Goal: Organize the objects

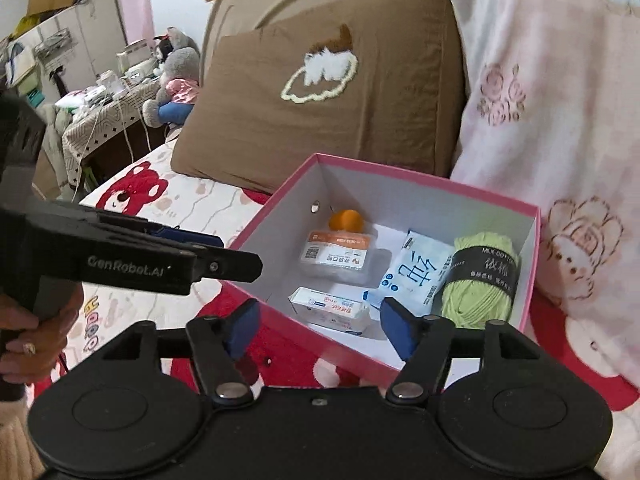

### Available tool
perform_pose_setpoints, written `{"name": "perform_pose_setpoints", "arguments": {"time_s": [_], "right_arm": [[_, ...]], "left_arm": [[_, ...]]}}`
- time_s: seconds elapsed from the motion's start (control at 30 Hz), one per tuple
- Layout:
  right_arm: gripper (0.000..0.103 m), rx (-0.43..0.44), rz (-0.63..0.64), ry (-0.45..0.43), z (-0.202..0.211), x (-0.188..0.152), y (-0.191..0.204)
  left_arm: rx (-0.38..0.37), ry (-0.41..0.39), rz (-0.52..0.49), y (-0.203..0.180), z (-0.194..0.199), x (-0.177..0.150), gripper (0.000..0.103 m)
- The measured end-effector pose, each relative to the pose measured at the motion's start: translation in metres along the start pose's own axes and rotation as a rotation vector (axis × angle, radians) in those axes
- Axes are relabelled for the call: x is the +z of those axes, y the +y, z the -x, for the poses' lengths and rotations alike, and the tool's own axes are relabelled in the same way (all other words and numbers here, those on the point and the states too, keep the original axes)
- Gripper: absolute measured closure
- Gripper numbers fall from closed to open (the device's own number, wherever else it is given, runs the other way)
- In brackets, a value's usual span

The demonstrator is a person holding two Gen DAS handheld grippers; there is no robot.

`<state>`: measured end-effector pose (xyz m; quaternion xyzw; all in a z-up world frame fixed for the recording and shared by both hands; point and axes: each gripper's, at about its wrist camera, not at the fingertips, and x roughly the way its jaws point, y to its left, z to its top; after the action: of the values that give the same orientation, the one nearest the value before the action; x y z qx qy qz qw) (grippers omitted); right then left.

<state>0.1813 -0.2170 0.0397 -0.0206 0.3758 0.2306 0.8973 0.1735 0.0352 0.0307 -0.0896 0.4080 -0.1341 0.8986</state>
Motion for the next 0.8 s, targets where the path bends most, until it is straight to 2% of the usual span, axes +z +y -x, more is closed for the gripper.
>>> {"name": "perform_pose_setpoints", "arguments": {"time_s": [0.27, 0.33, 0.4, 0.57, 0.8], "right_arm": [[0.014, -0.023, 0.071, -0.031, 0.023, -0.007, 0.023], [0.013, -0.028, 0.074, -0.042, 0.033, -0.007, 0.026], [0.011, -0.038, 0.080, -0.055, 0.043, -0.007, 0.029], [0.010, -0.079, 0.107, -0.084, 0.067, -0.011, 0.034], [0.010, -0.130, 0.115, -0.085, 0.095, -0.022, 0.031]], "left_arm": [[0.045, 0.007, -0.025, -0.017, 0.028, -0.004, 0.038], [0.052, 0.012, -0.040, -0.022, 0.036, -0.005, 0.037], [0.052, 0.014, -0.052, -0.026, 0.045, -0.007, 0.031], [0.026, 0.023, -0.059, -0.032, 0.065, -0.010, 0.022], [-0.001, 0.040, -0.080, -0.043, 0.085, -0.022, 0.010]]}}
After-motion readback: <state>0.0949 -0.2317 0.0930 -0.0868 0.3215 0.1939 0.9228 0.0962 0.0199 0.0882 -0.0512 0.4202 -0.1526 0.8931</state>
